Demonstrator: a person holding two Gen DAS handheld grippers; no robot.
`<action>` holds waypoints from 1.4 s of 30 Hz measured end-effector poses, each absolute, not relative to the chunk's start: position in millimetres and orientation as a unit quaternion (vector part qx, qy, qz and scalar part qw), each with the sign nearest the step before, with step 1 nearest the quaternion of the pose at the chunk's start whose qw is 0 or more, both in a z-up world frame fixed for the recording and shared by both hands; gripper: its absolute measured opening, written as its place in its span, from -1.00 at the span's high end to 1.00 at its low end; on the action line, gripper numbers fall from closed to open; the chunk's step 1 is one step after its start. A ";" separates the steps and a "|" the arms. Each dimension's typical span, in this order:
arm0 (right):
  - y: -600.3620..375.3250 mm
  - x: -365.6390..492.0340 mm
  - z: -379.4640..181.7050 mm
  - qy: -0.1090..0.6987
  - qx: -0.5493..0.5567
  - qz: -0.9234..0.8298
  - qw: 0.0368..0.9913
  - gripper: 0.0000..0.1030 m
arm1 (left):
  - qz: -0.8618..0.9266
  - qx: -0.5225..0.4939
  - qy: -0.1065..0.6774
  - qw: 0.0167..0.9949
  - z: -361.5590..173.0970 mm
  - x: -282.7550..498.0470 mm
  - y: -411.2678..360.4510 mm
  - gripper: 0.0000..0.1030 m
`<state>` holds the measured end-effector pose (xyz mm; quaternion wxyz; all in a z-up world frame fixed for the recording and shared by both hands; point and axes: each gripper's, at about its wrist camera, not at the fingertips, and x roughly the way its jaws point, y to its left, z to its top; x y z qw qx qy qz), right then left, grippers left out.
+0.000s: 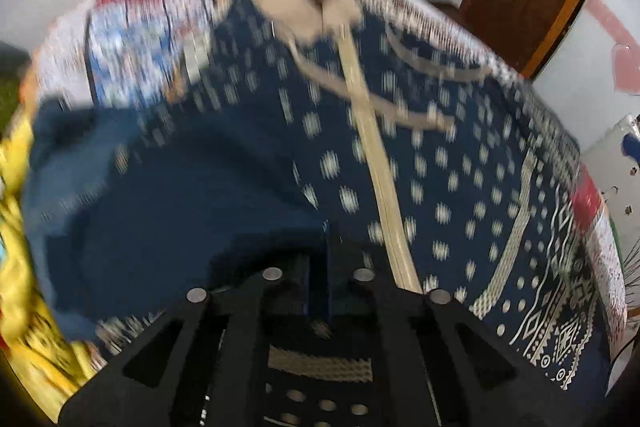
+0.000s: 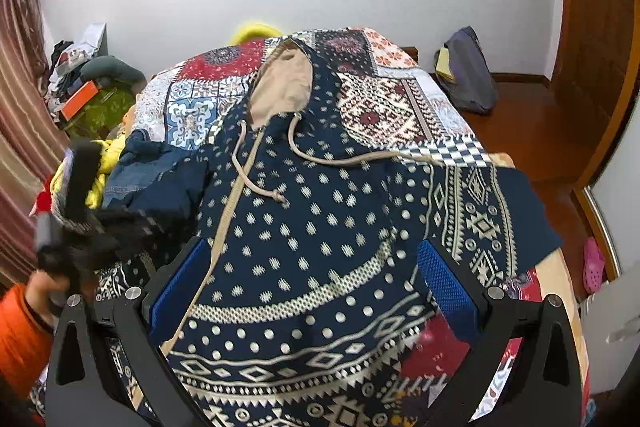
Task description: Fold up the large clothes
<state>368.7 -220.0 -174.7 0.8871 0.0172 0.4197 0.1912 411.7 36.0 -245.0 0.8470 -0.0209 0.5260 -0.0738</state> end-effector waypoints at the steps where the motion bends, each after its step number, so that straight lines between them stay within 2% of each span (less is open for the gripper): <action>1: -222.5 368.1 -175.8 0.422 0.018 0.191 0.886 -0.99 | -0.074 -0.031 0.534 0.842 -251.4 408.9 36.0 0.70; 6: -223.0 368.1 -180.5 0.430 0.008 0.188 0.883 -0.99 | -0.084 -0.078 0.524 0.844 -246.1 380.9 45.6 -0.04; 11: -210.7 369.0 -183.3 0.432 -0.007 0.185 0.882 -0.99 | -0.059 -0.117 0.474 0.871 -211.8 348.0 91.1 -0.47; 16: -192.2 367.6 -183.6 0.427 -0.022 0.192 0.883 -0.99 | -0.001 -0.210 0.453 0.866 -213.5 329.8 173.3 -0.49; 20: -178.0 368.2 -185.1 0.426 -0.031 0.198 0.882 -0.99 | 0.041 -0.300 0.459 0.836 -249.5 317.7 235.0 -0.49; 24: -167.9 370.0 -190.6 0.430 -0.041 0.198 0.880 -0.99 | 0.049 -0.363 0.468 0.805 -289.8 315.7 263.2 -0.49; 25: -166.4 370.2 -191.6 0.430 -0.042 0.198 0.880 -0.99 | 0.045 -0.378 0.467 0.799 -299.7 317.4 266.3 -0.47; 27: -164.5 371.7 -195.8 0.434 -0.046 0.196 0.878 -0.99 | 0.035 -0.403 0.461 0.790 -314.2 321.8 269.4 -0.21; 28: -163.8 372.3 -197.7 0.437 -0.047 0.194 0.877 -0.99 | 0.032 -0.409 0.457 0.789 -317.1 324.5 269.0 -0.17; 31: -164.7 374.6 -204.8 0.446 -0.047 0.189 0.874 -0.99 | 0.045 -0.401 0.451 0.796 -322.3 337.5 272.7 0.17; 33: -168.4 375.5 -209.1 0.453 -0.044 0.185 0.871 -0.99 | 0.069 -0.380 0.456 0.802 -323.7 350.0 273.0 0.65; 36: -176.6 374.8 -209.4 0.453 -0.038 0.183 0.871 -0.99 | 0.107 -0.315 0.473 0.816 -311.1 361.7 266.3 0.85; 42: -197.6 373.2 -203.6 0.450 -0.025 0.172 0.876 -0.99 | 0.095 -0.156 0.414 0.892 -214.2 379.7 210.6 0.86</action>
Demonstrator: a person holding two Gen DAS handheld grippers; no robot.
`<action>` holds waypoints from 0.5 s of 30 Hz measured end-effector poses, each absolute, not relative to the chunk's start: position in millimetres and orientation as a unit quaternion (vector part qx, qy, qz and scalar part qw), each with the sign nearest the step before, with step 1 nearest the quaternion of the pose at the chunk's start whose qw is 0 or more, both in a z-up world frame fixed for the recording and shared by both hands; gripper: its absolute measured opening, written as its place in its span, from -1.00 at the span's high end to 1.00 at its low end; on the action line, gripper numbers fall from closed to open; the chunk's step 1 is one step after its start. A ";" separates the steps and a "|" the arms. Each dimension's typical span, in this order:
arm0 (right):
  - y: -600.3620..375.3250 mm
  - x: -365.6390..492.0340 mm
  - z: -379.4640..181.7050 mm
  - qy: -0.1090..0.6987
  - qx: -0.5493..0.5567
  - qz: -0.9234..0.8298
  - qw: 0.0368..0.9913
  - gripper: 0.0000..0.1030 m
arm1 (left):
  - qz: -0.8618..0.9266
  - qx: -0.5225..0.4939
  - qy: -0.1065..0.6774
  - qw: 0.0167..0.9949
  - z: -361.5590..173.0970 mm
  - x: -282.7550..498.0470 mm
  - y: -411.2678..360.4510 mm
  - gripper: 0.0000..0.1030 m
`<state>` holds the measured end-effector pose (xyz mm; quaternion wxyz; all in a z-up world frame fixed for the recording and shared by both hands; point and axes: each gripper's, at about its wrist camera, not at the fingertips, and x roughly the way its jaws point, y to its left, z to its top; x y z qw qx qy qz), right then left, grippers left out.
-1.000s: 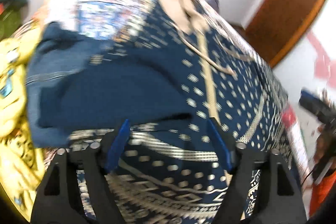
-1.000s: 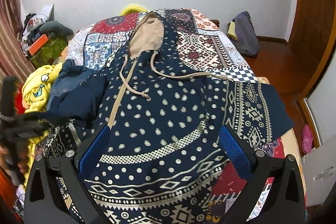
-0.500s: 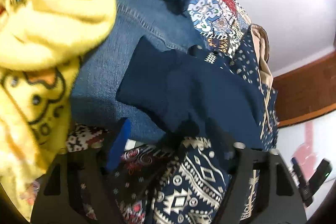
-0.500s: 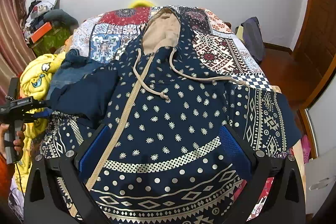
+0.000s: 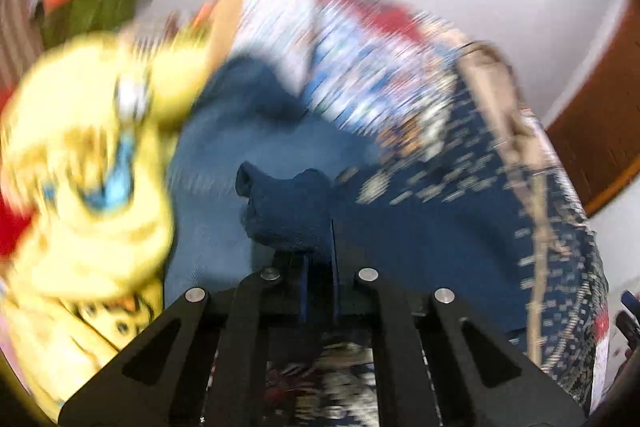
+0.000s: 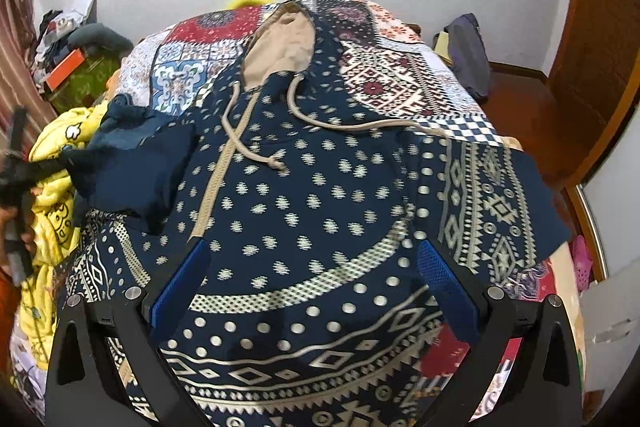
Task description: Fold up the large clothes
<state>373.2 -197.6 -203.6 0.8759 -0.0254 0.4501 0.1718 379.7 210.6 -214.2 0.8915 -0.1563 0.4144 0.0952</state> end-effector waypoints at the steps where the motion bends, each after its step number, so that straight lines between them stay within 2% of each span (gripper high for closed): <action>1: -200.8 373.8 -203.0 0.450 -0.024 0.170 0.876 -0.99 | 0.084 -0.144 0.401 0.901 -196.4 381.8 199.2 0.86; 5: -218.9 372.4 -198.1 0.447 -0.002 0.166 0.879 -0.99 | 0.028 -0.100 0.350 0.931 -124.1 400.0 142.6 0.86; 8: -232.1 369.8 -193.2 0.441 0.007 0.163 0.883 -0.99 | -0.026 -0.083 0.329 0.940 -88.7 415.4 91.4 0.86; 11: -247.5 368.2 -189.1 0.436 0.014 0.157 0.886 -0.99 | -0.081 -0.082 0.333 0.936 -75.4 428.9 39.8 0.86; 15: -273.0 366.7 -186.1 0.432 0.021 0.142 0.890 -0.99 | -0.137 -0.072 0.363 0.919 -91.9 450.9 -27.3 0.86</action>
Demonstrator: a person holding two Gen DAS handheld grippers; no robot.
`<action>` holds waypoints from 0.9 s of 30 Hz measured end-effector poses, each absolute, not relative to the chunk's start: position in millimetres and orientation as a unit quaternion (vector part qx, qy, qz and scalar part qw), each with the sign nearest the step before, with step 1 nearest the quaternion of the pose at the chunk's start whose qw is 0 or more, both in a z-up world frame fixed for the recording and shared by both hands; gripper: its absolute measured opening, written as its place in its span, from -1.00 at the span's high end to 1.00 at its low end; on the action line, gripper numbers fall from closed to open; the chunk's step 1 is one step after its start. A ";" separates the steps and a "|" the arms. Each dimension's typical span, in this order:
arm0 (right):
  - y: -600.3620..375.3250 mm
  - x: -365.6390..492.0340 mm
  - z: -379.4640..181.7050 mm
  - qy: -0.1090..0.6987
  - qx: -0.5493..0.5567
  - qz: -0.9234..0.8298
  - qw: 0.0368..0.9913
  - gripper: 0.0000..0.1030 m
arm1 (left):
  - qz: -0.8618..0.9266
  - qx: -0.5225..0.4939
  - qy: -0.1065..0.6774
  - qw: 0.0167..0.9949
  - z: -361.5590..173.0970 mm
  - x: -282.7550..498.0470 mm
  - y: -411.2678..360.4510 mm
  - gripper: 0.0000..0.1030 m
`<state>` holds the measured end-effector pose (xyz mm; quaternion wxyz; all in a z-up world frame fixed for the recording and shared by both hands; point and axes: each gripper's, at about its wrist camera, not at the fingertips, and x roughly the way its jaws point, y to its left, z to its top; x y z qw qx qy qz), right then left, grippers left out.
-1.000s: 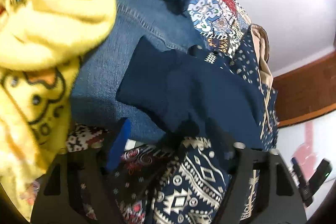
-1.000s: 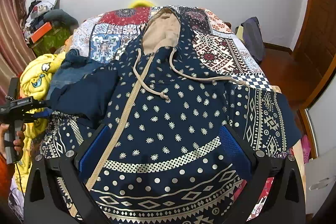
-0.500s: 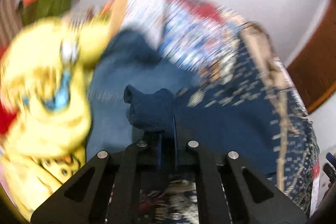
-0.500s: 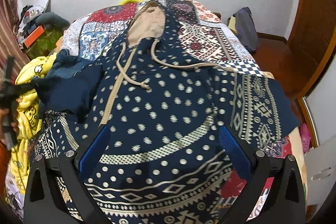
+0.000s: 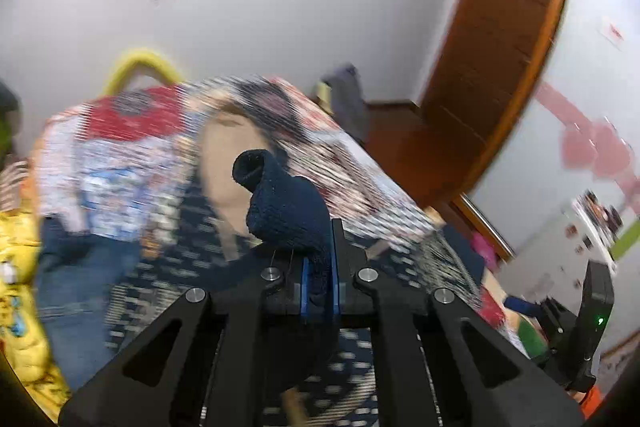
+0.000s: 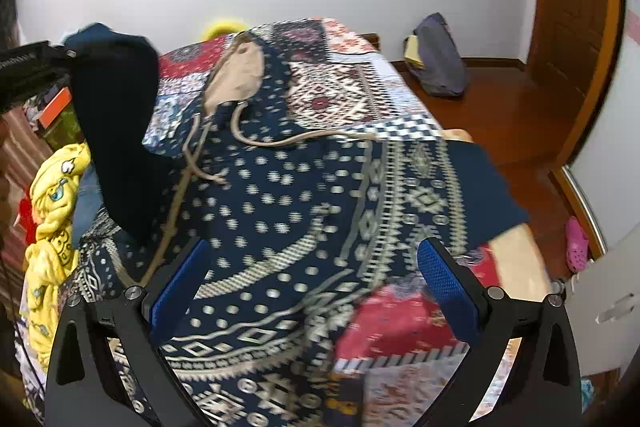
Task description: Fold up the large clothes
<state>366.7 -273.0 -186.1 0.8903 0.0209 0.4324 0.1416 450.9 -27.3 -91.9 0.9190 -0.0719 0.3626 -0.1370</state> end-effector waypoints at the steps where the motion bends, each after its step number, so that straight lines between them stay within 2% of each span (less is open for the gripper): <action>1: -278.2 366.6 -185.9 0.433 0.022 0.139 0.890 -0.99 | -0.146 -0.066 0.374 0.913 -99.7 456.9 -42.6 0.86; 12: -342.0 360.5 -195.5 0.450 0.045 0.090 0.888 -0.99 | -0.216 -0.031 0.514 0.829 -219.2 475.8 -156.0 0.86; 16: -354.3 359.6 -199.2 0.457 0.053 0.080 0.884 -0.99 | -0.237 -0.039 0.536 0.810 -232.1 465.6 -173.3 0.85; 20: -360.7 356.7 -198.5 0.457 0.048 0.069 0.885 -0.99 | -0.253 -0.017 0.530 0.809 -221.3 458.3 -181.0 0.78; 22: -364.6 357.2 -197.2 0.459 0.054 0.069 0.884 -0.99 | -0.258 -0.011 0.521 0.813 -209.0 453.6 -179.9 0.55; 24: -368.7 359.4 -195.5 0.461 0.061 0.069 0.883 -0.99 | -0.257 -0.011 0.502 0.826 -191.0 447.0 -172.1 0.08; 27: -374.2 365.8 -190.4 0.461 0.071 0.074 0.882 -0.99 | -0.247 -0.014 0.465 0.850 -162.5 436.2 -150.8 -0.13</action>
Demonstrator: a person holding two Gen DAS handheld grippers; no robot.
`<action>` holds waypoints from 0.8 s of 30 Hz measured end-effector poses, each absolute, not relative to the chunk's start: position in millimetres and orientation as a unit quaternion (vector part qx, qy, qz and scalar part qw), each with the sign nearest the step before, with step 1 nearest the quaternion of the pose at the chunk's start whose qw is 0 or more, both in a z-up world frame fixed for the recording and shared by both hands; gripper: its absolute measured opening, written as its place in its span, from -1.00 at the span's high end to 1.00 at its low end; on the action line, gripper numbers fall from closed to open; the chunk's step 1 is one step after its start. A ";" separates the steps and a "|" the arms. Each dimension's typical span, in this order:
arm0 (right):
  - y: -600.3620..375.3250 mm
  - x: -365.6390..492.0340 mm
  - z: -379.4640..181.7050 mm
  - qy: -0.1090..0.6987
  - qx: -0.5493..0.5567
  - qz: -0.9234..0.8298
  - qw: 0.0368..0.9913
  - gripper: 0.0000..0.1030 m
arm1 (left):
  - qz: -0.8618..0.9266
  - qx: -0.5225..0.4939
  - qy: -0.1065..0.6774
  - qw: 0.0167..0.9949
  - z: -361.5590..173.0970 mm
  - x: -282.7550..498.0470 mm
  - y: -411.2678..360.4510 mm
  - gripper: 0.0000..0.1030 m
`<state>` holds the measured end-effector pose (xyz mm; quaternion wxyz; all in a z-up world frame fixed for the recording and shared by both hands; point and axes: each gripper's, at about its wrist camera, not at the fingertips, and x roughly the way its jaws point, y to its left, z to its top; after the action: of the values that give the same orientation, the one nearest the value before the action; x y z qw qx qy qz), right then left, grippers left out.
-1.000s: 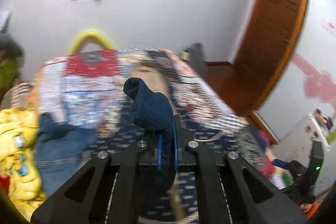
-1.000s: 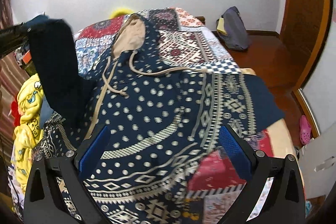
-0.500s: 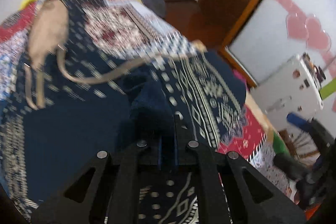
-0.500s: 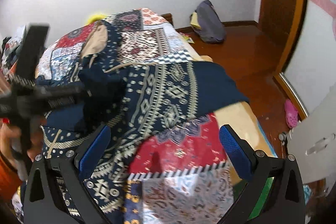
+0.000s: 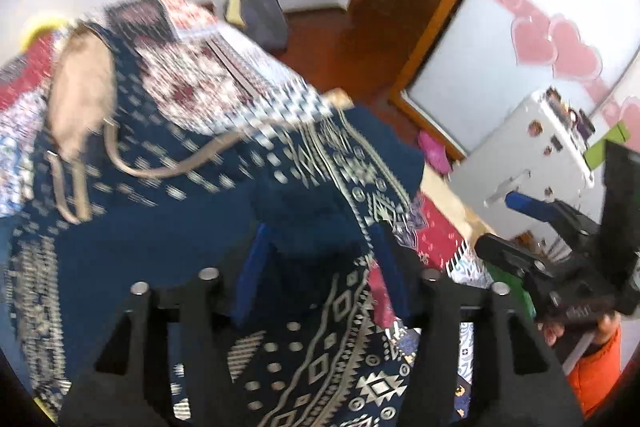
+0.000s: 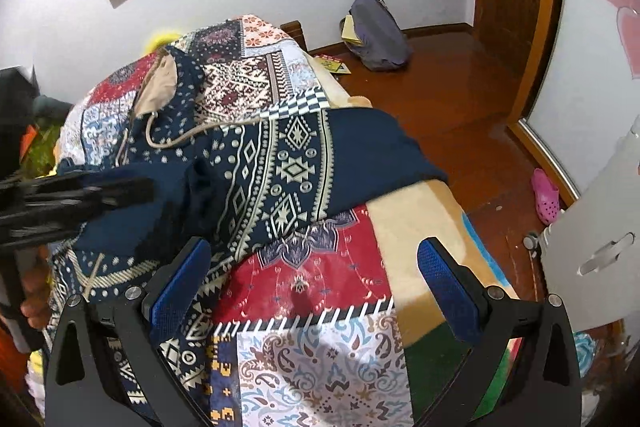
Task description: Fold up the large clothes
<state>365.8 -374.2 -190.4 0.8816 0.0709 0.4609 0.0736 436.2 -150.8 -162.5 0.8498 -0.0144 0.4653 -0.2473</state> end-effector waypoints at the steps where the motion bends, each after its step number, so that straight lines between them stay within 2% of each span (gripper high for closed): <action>1: -375.6 368.4 -189.3 0.461 0.073 0.075 0.881 -0.99 | -0.239 -0.015 0.459 0.856 -157.2 436.3 -142.0 -0.15; 5: -385.2 386.3 -189.3 0.472 0.089 0.085 0.873 -0.99 | -0.175 0.006 0.439 0.881 -149.8 433.2 -95.1 -0.31; 10: -401.2 413.9 -216.2 0.503 0.119 0.072 0.853 -0.98 | -0.074 0.032 0.463 0.883 -181.9 435.0 -29.4 -0.32; 12: -407.5 426.1 -234.7 0.523 0.130 0.064 0.840 -0.90 | -0.047 0.021 0.485 0.873 -205.0 434.9 -0.9 -0.32; 17: -426.4 451.0 -277.1 0.559 0.206 0.064 0.800 -0.51 | -0.006 0.004 0.523 0.852 -250.7 431.4 45.8 -0.32; 19: -430.8 458.1 -287.2 0.562 0.229 0.066 0.792 -0.49 | 0.004 0.001 0.527 0.850 -262.1 430.2 54.4 -0.33; 24: -430.9 480.5 -295.3 0.546 0.225 0.054 0.805 -0.46 | 0.007 -0.008 0.509 0.861 -270.5 428.6 61.1 -0.56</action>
<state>480.5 -430.9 -295.3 0.8051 0.2246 0.5463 0.0538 428.6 61.1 -270.5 0.8606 -0.0075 0.5091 0.0071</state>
